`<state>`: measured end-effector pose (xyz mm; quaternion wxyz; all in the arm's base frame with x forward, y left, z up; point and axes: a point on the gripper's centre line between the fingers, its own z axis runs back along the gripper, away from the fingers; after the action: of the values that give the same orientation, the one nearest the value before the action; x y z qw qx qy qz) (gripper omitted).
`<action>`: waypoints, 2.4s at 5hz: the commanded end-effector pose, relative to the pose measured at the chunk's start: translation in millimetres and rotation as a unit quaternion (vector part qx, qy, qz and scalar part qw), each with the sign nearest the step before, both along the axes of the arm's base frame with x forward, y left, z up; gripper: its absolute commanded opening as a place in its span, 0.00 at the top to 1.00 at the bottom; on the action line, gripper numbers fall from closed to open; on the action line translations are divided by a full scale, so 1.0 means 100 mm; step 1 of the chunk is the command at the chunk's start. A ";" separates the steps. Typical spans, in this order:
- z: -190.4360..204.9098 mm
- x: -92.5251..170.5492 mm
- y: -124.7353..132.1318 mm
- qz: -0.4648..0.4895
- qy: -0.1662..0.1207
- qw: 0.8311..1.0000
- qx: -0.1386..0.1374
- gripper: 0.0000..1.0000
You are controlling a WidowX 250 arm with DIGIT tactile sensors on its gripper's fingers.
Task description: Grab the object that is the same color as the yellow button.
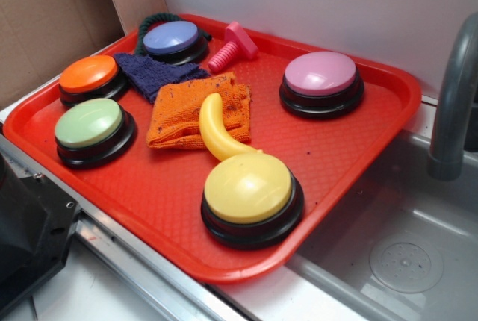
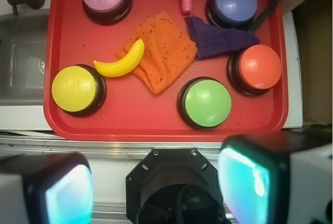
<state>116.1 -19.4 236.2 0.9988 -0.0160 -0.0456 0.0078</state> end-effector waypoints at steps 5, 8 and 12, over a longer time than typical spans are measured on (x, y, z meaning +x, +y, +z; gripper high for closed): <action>-0.65 0.45 -0.13 0.153 0.002 0.988 -0.014 0.00; -1.49 1.01 -0.29 0.275 -0.022 0.960 -0.044 0.00; -2.11 1.23 -0.39 0.320 -0.023 0.947 -0.017 0.90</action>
<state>233.5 -58.2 20.5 0.9411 -0.0092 -0.0585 0.3330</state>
